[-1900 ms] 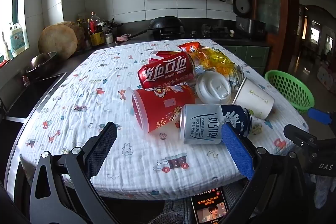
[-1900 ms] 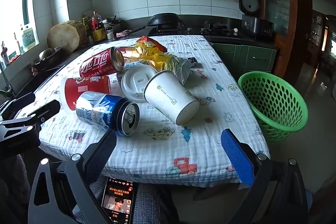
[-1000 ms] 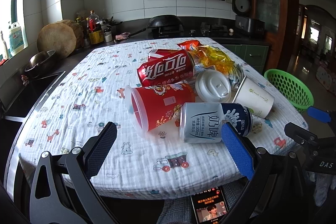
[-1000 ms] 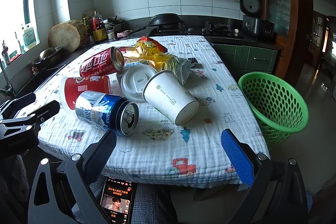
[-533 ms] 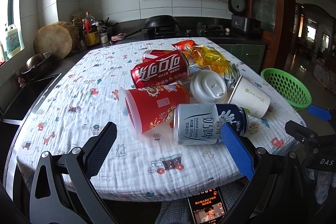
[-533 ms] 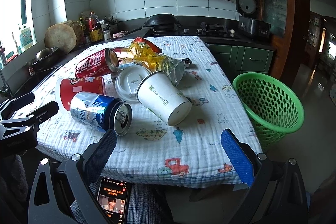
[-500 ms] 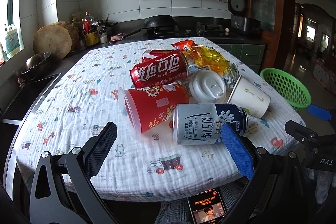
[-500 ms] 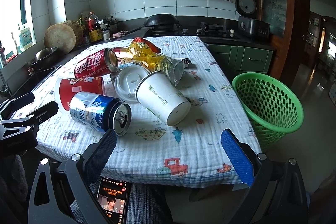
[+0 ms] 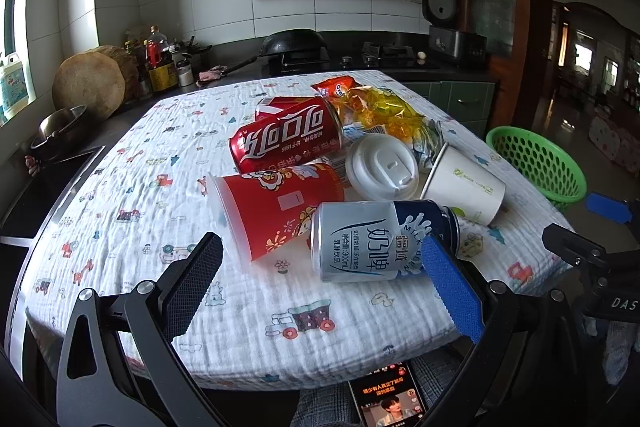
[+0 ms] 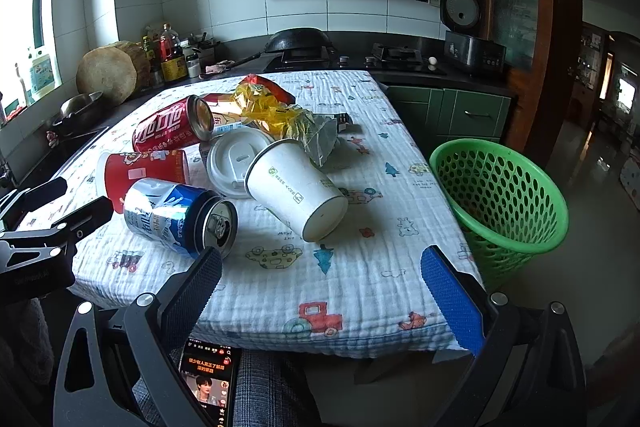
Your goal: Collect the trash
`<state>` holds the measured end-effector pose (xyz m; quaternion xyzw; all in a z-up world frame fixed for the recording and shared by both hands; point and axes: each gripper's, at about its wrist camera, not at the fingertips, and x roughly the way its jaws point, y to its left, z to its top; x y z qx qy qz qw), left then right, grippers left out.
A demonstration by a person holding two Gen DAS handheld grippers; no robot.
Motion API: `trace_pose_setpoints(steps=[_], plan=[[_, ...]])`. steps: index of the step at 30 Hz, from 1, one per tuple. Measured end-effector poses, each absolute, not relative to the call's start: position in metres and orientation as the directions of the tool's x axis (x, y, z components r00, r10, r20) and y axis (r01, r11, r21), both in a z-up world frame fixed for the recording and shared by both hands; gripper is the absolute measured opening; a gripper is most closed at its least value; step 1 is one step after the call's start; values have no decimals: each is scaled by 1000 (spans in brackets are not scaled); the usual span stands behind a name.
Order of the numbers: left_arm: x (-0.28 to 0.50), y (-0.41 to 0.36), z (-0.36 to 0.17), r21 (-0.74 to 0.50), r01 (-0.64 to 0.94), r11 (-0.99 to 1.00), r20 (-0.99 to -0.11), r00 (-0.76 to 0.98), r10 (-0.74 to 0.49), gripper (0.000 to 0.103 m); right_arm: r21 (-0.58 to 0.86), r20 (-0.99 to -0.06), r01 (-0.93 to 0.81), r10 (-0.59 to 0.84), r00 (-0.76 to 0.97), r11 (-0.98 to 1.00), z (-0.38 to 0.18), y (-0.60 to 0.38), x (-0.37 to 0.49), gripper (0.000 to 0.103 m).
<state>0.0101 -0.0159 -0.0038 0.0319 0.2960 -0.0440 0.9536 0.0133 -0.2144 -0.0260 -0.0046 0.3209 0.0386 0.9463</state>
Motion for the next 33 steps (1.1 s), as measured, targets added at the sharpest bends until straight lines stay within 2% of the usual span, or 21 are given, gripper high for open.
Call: trace_pose_setpoints(steps=[33], plan=[[27,-24,-3,53,147,988,-571,816,-91,98,11,-616,-93,80,784,996,-29,-215,30,97]])
